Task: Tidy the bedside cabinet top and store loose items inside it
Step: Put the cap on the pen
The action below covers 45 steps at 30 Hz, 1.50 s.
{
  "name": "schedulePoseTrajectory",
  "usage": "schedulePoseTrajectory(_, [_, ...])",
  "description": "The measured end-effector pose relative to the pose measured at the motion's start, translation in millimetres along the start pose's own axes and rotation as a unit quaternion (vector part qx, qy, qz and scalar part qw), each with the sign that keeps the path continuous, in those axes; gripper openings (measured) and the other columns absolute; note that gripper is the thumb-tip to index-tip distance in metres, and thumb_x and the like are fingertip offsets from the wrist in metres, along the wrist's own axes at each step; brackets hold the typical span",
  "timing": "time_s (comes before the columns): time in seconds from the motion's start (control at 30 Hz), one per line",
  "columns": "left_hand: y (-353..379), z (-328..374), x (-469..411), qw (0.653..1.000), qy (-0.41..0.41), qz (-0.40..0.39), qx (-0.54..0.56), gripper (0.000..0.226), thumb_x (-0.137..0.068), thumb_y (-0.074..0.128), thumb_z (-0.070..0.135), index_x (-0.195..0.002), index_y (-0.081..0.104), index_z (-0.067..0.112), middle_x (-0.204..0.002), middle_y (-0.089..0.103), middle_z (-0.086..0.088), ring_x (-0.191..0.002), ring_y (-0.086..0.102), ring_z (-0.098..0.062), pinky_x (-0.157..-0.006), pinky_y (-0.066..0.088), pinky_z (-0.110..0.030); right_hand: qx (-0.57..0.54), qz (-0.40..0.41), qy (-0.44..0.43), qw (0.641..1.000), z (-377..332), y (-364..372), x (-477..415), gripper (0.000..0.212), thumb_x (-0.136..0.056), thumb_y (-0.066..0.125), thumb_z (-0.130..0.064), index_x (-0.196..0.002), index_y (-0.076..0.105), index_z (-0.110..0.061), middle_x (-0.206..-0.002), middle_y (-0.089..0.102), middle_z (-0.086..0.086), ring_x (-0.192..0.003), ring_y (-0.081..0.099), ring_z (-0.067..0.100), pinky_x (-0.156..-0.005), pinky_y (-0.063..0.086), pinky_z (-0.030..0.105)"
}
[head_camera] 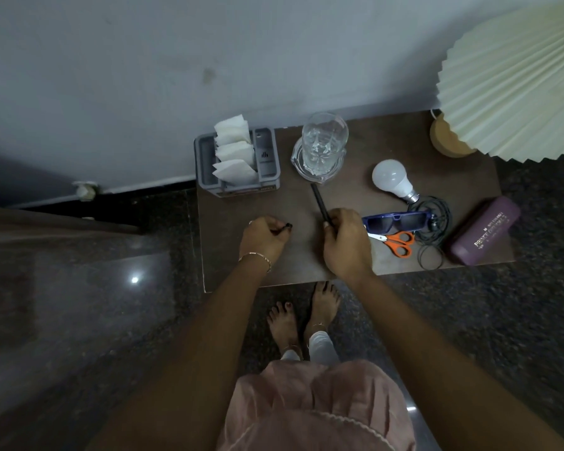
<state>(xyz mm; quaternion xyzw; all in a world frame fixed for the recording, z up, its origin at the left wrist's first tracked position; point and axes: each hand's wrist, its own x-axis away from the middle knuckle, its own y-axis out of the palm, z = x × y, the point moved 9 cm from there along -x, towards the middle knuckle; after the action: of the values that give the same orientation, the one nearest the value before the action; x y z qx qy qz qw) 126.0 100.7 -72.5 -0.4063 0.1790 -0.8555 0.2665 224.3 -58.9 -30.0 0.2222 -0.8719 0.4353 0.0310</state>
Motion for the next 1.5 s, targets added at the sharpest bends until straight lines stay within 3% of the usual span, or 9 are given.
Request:
schedulePoseTrajectory(0.1, [3, 2, 16, 0.997, -0.001, -0.033, 0.071, 0.016, -0.082, 0.07, 0.019, -0.079, 0.056, 0.025, -0.087, 0.069, -0.003, -0.08, 0.063, -0.016, -0.078, 0.056, -0.037, -0.115, 0.048, 0.102, 0.987, 12, -17, 11, 0.015, -0.094, 0.051, -0.014, -0.105, 0.053, -0.004, -0.097, 0.059, 0.008, -0.093, 0.058, 0.027, -0.076, 0.043, 0.033])
schedulePoseTrajectory(0.2, [10, 6, 33, 0.985, -0.006, -0.07, 0.155, 0.022, -0.087, 0.064, 0.011, -0.08, 0.05, 0.027, -0.09, 0.066, -0.008, -0.079, 0.062, -0.017, -0.056, 0.054, -0.027, -0.322, 0.073, 0.219, 0.918, 21, -16, 18, 0.011, -0.099, 0.045, -0.015, -0.104, 0.043, -0.007, -0.092, 0.06, 0.005, -0.081, 0.065, 0.022, -0.077, 0.055, 0.04])
schedulePoseTrajectory(0.3, [16, 13, 53, 0.967, -0.014, -0.091, 0.236, 0.02, -0.091, 0.058, 0.007, -0.085, 0.05, 0.024, -0.088, 0.063, 0.0, -0.072, 0.063, -0.009, -0.06, 0.052, -0.028, -0.488, 0.076, 0.256, 0.831, 15, -10, 21, 0.01, -0.101, 0.039, -0.015, -0.108, 0.035, -0.009, -0.099, 0.062, 0.013, -0.078, 0.069, 0.029, -0.065, 0.059, 0.031])
schedulePoseTrajectory(0.4, [16, 17, 63, 0.954, -0.024, -0.079, 0.289, 0.017, -0.091, 0.058, 0.006, -0.087, 0.054, 0.022, -0.088, 0.063, 0.001, -0.075, 0.062, -0.01, -0.068, 0.055, -0.032, -0.534, 0.051, 0.258, 0.804, 3, -6, 23, 0.01, -0.102, 0.038, -0.015, -0.11, 0.033, -0.009, -0.095, 0.062, 0.013, -0.069, 0.07, 0.021, -0.061, 0.059, 0.026])
schedulePoseTrajectory(0.57, [8, 28, 66, 0.924, -0.05, -0.07, 0.373, 0.011, -0.089, 0.06, 0.006, -0.09, 0.058, 0.017, -0.088, 0.064, -0.002, -0.073, 0.063, -0.009, -0.067, 0.058, -0.026, -0.525, 0.031, 0.252, 0.813, 0, 0, 23, 0.005, -0.101, 0.042, -0.02, -0.099, 0.039, -0.017, -0.112, 0.06, 0.026, -0.086, 0.068, 0.034, -0.064, 0.058, 0.028])
schedulePoseTrajectory(0.8, [-2, 36, 64, 0.925, -0.05, -0.07, 0.371, 0.013, -0.087, 0.063, 0.006, -0.085, 0.06, 0.018, -0.085, 0.065, -0.001, -0.071, 0.062, -0.008, -0.069, 0.057, -0.027, -0.534, 0.026, 0.226, 0.814, -12, -9, 19, 0.01, -0.1, 0.045, -0.02, -0.092, 0.039, -0.02, -0.089, 0.063, 0.013, -0.066, 0.068, 0.021, -0.059, 0.056, 0.026])
schedulePoseTrajectory(1.2, [-1, 40, 63, 0.927, -0.046, -0.084, 0.362, 0.013, -0.082, 0.069, 0.005, -0.085, 0.065, 0.017, -0.078, 0.068, 0.0, -0.063, 0.065, -0.002, -0.068, 0.057, -0.024, -0.519, 0.008, 0.218, 0.826, -16, -6, 20, 0.008, -0.093, 0.059, -0.011, -0.088, 0.053, -0.009, -0.066, 0.063, 0.003, -0.063, 0.062, 0.011, -0.065, 0.054, 0.023])
schedulePoseTrajectory(1.33, [3, 45, 63, 0.926, -0.048, -0.094, 0.363, 0.011, -0.082, 0.069, 0.004, -0.083, 0.065, 0.014, -0.063, 0.07, 0.004, -0.055, 0.066, -0.003, -0.062, 0.058, -0.022, -0.514, 0.014, 0.24, 0.823, -9, -3, 23, 0.009, -0.089, 0.064, -0.009, -0.084, 0.06, -0.003, -0.062, 0.064, 0.004, -0.059, 0.062, 0.014, -0.065, 0.055, 0.029])
schedulePoseTrajectory(1.5, [2, 48, 60, 0.931, -0.049, -0.097, 0.348, 0.009, -0.082, 0.069, 0.004, -0.083, 0.065, 0.012, -0.07, 0.069, -0.001, -0.051, 0.066, -0.004, -0.055, 0.057, -0.02, -0.502, -0.002, 0.25, 0.828, -7, 5, 21, 0.014, -0.086, 0.068, -0.011, -0.073, 0.064, -0.008, -0.07, 0.064, 0.012, -0.07, 0.06, 0.024, -0.073, 0.051, 0.037])
